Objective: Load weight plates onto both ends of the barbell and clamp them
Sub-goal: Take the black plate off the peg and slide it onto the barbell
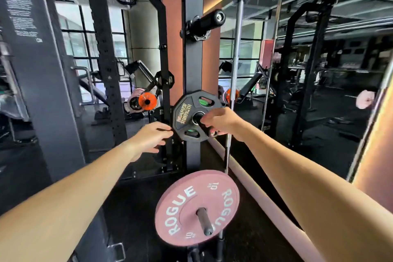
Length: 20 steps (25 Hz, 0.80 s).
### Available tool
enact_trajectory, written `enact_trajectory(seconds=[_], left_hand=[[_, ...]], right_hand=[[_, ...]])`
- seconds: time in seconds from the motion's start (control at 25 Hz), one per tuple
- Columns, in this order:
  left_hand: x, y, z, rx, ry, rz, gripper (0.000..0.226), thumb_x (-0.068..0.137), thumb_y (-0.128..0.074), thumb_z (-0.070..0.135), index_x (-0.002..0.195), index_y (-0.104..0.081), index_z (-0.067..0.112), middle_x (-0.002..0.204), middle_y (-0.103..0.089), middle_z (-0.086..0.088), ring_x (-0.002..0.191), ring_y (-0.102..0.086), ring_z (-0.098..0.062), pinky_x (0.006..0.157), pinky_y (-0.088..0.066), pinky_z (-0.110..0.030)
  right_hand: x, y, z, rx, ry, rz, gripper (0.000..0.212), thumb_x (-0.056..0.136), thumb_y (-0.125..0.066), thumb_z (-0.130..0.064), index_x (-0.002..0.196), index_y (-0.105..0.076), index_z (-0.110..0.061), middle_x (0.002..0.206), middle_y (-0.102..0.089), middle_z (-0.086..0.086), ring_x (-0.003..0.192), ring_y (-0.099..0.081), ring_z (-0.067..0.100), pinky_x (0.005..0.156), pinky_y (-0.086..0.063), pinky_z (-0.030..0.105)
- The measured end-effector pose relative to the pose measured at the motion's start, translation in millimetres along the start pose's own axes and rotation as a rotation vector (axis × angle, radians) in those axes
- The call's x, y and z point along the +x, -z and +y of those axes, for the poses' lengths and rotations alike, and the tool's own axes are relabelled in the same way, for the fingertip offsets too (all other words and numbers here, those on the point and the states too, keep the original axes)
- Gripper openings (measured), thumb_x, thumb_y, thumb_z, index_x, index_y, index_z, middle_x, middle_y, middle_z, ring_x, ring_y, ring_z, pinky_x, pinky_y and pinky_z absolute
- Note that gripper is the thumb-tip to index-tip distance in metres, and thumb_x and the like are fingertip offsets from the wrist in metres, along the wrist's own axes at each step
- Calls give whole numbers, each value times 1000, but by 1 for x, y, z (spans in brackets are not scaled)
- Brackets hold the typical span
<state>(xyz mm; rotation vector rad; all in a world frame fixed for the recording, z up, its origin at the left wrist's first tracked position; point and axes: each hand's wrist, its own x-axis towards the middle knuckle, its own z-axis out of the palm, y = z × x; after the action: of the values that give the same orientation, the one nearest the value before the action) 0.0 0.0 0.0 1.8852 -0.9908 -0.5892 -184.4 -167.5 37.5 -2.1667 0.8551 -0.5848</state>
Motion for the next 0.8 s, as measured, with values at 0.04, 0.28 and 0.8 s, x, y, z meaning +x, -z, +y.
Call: enact_trajectory(seconds=[0.04,0.28,0.8], left_hand=[[16,-9,3,-41,9,28,37,96,-66,33,132,-58,29,128,-65,0,113,-62,-20,89,-53,-39],[104,-36,16,-199,137,268,62,96,-66,34,151,-38,32,145,-52,-4,117,-52,-23,101,-47,-45],[180,-50,13,-103,92,401,38,104,-47,42,138,-46,26,108,-65,-3,85,-57,-15,71,-45,-31]], right_hand=[[19,4,6,-3,21,2,18,92,-67,-26,105,-78,-21,105,-76,8,89,-70,23,92,-60,43],[131,21,25,-67,161,112,27,88,-69,-29,114,-75,-25,117,-73,0,110,-65,18,95,-47,23],[204,12,48,-103,271,134,38,94,-56,-51,131,-57,-44,134,-55,-3,136,-42,25,113,-30,59]])
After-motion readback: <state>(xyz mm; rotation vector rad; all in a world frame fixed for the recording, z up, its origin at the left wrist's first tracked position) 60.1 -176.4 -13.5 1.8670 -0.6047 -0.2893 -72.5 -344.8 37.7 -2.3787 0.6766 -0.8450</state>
